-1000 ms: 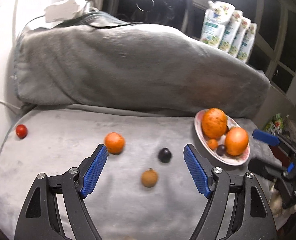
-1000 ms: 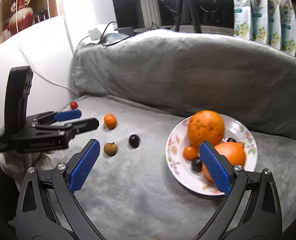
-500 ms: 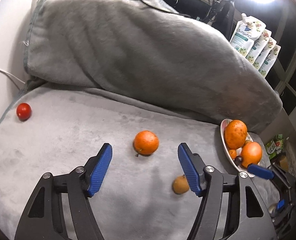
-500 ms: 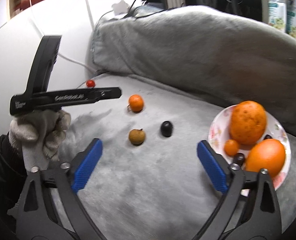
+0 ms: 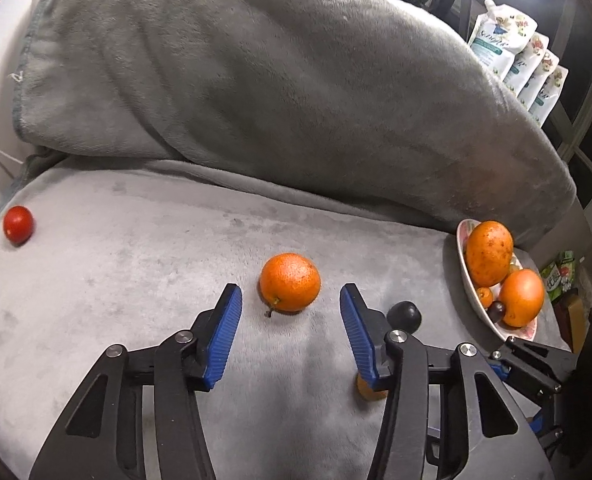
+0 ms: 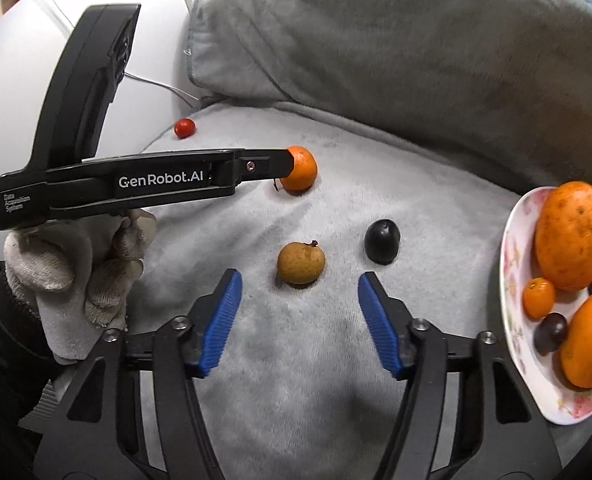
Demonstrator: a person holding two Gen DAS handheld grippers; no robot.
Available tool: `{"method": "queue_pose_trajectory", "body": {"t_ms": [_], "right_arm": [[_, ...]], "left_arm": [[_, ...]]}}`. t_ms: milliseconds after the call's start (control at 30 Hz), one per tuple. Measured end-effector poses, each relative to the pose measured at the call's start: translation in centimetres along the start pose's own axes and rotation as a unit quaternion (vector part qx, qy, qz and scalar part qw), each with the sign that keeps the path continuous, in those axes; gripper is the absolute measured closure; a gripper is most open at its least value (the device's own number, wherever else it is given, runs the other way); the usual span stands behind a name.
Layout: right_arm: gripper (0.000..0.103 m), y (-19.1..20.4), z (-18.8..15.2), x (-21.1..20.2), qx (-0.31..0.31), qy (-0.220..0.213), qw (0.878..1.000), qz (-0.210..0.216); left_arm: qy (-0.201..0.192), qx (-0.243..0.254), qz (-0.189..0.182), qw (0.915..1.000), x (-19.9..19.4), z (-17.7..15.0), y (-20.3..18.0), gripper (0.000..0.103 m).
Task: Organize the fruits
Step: 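Close the left tool on the tangerine while the right tool closes on the brown fruit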
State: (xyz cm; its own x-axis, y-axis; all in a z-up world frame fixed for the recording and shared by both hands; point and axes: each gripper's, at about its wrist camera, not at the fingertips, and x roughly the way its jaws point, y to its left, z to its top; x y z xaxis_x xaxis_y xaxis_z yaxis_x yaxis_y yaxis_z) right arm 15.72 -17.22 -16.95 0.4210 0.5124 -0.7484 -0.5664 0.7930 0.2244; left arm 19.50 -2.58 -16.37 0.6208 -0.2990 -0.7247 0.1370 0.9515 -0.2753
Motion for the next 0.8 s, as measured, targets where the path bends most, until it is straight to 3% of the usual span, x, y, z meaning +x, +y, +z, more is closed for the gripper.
{"method": "queue_pose_trajectory", "body": {"t_ms": [467,600,800], "right_arm": [[0.052,0.4,0.9,2.2,-0.007,0.009,1.000,-0.007],[0.060,0.5,1.0,2.6,-0.007,0.011,1.000,-0.008],[0.064,0.9,0.8,2.9,-0.016,0.012,1.000,-0.017]], "left_arm": [[0.023,-0.001,0.000,0.9997,3.1,0.4,0.0,0.064],[0.019,0.004,-0.001,0.9998,3.3,0.3,-0.3,0.067],[0.014,0.002,-0.005,0.9999,3.5,0.2,-0.4,0.068]]}}
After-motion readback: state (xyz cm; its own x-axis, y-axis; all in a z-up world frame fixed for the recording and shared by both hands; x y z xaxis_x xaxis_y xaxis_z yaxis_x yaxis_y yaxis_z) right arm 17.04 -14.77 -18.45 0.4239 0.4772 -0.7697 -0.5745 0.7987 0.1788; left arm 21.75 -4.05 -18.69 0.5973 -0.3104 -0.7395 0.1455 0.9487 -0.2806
